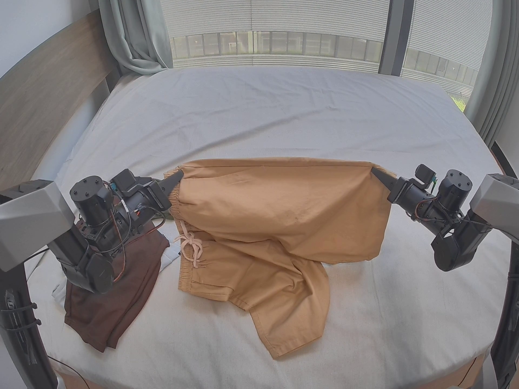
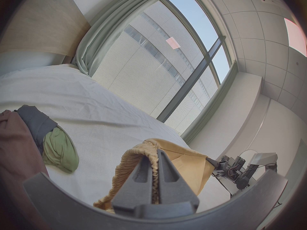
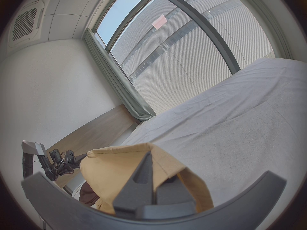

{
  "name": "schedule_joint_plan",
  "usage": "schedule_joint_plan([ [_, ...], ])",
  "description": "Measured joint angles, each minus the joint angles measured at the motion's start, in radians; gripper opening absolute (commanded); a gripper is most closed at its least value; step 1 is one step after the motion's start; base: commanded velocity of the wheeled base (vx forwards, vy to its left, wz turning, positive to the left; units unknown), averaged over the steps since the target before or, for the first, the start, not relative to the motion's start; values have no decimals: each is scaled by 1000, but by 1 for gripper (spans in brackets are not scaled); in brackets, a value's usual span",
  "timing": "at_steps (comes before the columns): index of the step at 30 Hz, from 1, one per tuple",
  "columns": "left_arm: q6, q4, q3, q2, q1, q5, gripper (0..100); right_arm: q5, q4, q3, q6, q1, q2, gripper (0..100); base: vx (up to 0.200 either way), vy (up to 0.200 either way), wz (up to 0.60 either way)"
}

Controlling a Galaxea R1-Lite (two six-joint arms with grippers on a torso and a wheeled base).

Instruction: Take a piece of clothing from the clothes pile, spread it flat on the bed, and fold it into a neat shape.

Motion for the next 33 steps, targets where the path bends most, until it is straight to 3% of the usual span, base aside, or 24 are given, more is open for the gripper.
schedule_joint_plan([
  [20,-10,0,-123,132,-4,31,0,-4,1,-90,1,0,100,0,0,0,0],
  [26,-86,1,-157,140,-4,30,0,-45,1,-140,0,-3,133,0,0,0,0],
  [33,-91,2,-225,164,-5,33,0,-51,1,-183,16,0,165,0,0,0,0],
])
